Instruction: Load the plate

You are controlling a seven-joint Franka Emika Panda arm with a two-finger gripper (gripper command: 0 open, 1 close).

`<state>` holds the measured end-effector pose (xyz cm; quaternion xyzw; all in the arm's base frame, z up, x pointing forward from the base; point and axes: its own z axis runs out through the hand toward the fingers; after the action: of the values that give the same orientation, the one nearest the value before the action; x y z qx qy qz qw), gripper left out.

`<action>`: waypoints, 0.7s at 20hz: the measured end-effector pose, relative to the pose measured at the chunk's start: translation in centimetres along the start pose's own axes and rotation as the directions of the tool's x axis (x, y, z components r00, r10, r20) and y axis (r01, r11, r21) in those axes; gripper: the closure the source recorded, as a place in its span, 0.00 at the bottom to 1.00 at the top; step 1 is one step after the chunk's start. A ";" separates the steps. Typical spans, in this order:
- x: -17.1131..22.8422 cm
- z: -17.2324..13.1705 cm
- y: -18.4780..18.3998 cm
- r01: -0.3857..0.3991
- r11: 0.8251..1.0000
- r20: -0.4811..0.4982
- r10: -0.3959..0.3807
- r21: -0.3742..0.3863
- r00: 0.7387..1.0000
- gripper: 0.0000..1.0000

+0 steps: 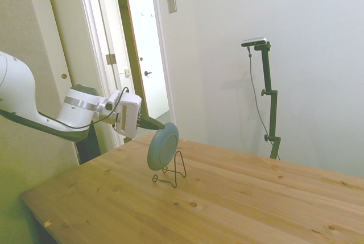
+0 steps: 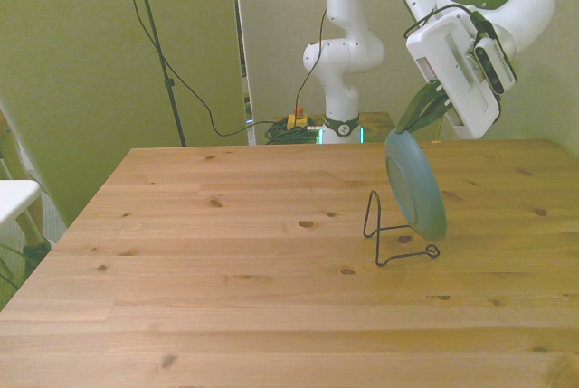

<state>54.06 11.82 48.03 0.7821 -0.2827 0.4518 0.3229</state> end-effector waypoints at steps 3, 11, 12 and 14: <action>0.1 0.7 0.3 0.002 1.000 -0.007 -0.002 -0.011 1.000 1.00; -0.9 2.3 0.3 0.038 0.999 -0.018 -0.039 -0.031 0.999 1.00; -1.1 2.4 0.3 0.044 0.999 -0.018 -0.044 -0.033 0.999 1.00; -1.5 2.5 0.3 0.053 0.998 -0.017 -0.053 -0.035 0.998 1.00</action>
<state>54.51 9.94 45.77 0.7796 -0.2666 0.4453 0.3506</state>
